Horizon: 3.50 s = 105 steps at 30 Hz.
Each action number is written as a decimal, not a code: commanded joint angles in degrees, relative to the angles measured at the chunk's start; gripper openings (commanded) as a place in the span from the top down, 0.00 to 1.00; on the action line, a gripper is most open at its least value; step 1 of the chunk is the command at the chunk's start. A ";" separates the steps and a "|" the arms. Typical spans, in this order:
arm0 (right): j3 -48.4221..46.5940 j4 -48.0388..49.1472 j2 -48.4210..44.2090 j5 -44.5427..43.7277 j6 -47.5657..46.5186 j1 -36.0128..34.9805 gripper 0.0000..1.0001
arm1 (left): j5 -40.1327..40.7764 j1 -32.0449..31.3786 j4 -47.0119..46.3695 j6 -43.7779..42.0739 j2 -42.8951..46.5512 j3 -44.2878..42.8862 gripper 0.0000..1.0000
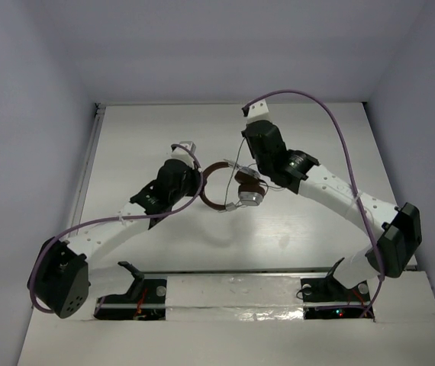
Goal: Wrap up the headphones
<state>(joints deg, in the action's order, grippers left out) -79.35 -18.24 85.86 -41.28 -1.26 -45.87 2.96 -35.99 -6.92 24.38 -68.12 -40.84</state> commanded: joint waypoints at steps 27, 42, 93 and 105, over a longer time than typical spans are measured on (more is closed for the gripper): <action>24.93 40.98 -8.79 61.37 18.04 18.62 0.84 | -16.58 1.53 0.42 3.03 11.34 -14.87 1.00; 27.32 67.45 4.39 77.57 32.19 18.62 0.65 | -13.24 2.06 6.83 1.11 9.32 -29.63 1.00; 43.58 64.92 10.74 56.15 35.27 6.78 1.00 | -1.31 15.51 12.98 -0.21 -1.75 -49.16 1.00; 47.63 44.54 -7.90 44.80 36.15 -5.54 1.00 | 6.70 18.41 16.94 -5.30 -11.95 -51.01 1.00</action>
<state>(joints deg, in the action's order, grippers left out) -31.64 32.58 81.25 8.25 34.74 -48.56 7.29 -18.37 14.09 19.70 -81.10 -90.19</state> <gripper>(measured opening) 0.026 0.043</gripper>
